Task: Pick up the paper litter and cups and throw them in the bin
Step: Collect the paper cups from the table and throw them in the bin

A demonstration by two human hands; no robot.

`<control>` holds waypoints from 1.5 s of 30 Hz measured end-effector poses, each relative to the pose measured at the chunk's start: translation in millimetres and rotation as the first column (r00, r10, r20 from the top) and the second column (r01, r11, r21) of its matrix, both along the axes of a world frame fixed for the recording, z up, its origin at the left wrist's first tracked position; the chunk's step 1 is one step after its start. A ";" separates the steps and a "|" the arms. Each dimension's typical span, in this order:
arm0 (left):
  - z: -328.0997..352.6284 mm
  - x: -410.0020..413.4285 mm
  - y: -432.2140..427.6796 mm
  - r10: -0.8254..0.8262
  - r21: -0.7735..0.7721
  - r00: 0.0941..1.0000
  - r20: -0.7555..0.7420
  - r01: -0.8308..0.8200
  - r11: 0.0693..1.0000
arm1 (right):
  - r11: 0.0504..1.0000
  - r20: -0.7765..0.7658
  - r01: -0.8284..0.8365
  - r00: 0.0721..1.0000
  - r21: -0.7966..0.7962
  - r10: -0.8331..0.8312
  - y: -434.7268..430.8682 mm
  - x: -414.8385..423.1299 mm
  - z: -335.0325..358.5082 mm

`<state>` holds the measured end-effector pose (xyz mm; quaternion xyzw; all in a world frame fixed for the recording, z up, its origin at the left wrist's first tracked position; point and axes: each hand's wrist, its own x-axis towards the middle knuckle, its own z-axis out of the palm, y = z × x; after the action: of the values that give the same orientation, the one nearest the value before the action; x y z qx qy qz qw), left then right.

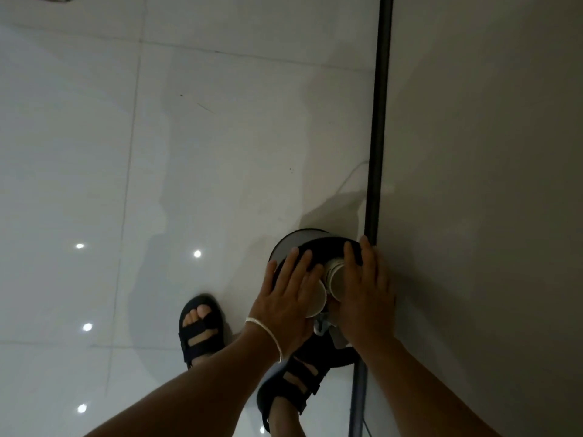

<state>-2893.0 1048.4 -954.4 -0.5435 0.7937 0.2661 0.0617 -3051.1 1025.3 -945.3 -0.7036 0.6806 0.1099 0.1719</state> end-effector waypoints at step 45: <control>764.0 412.1 200.4 0.965 -0.540 0.261 0.008 -0.812 0.224 | 0.486 0.133 -0.828 0.468 -0.280 0.874 30.0 458.8 764.0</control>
<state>-2480.9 1248.8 -190.5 -0.9368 0.3368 -0.0311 -0.0900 -2592.3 1055.4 -181.3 -0.9688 0.2160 0.0280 0.1178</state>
